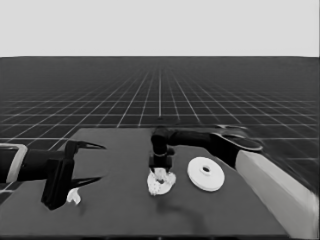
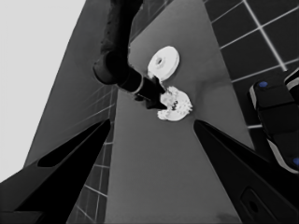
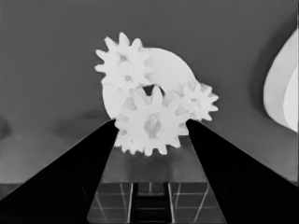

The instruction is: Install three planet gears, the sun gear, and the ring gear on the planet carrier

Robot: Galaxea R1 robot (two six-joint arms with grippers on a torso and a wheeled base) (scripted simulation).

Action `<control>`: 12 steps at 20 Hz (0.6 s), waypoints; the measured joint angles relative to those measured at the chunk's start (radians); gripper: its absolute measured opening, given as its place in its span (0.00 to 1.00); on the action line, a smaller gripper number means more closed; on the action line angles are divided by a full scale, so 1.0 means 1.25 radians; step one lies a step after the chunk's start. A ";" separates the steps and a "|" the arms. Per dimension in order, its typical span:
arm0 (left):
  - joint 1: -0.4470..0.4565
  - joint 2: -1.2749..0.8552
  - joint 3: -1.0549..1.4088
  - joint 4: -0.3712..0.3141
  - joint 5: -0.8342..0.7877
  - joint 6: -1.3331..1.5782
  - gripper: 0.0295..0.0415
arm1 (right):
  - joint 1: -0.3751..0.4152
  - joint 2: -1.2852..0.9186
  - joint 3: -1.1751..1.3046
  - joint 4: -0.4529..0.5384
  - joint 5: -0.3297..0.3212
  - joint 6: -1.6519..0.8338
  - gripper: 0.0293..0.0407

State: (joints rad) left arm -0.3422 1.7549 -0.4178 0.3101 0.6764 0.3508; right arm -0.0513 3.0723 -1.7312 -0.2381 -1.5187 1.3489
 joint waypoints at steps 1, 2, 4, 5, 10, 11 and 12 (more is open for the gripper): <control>0.000 0.000 0.000 0.000 0.000 0.000 0.75 | -0.015 0.003 -0.012 -0.013 0.005 -0.007 0.14; 0.000 0.000 0.000 0.000 0.000 0.000 0.75 | -0.023 0.006 -0.019 -0.020 0.008 -0.011 0.14; 0.000 0.000 0.000 0.000 0.000 0.000 0.75 | -0.030 0.008 -0.026 -0.027 0.012 -0.015 0.14; 0.000 0.000 0.000 0.000 0.000 0.000 0.75 | -0.032 0.008 -0.028 -0.029 0.012 -0.016 0.14; 0.000 0.000 0.000 0.000 0.000 0.000 0.75 | -0.039 0.008 -0.029 -0.030 0.013 -0.008 0.14; 0.000 0.000 0.000 0.000 0.000 0.000 0.75 | -0.039 0.008 -0.029 -0.030 0.013 -0.001 0.14; 0.000 0.000 0.000 0.000 0.000 0.000 0.75 | -0.039 0.008 -0.029 -0.030 0.013 0.006 0.14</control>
State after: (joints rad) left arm -0.3422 1.7549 -0.4178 0.3101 0.6764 0.3508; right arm -0.0997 3.0826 -1.7676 -0.2760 -1.5024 1.3562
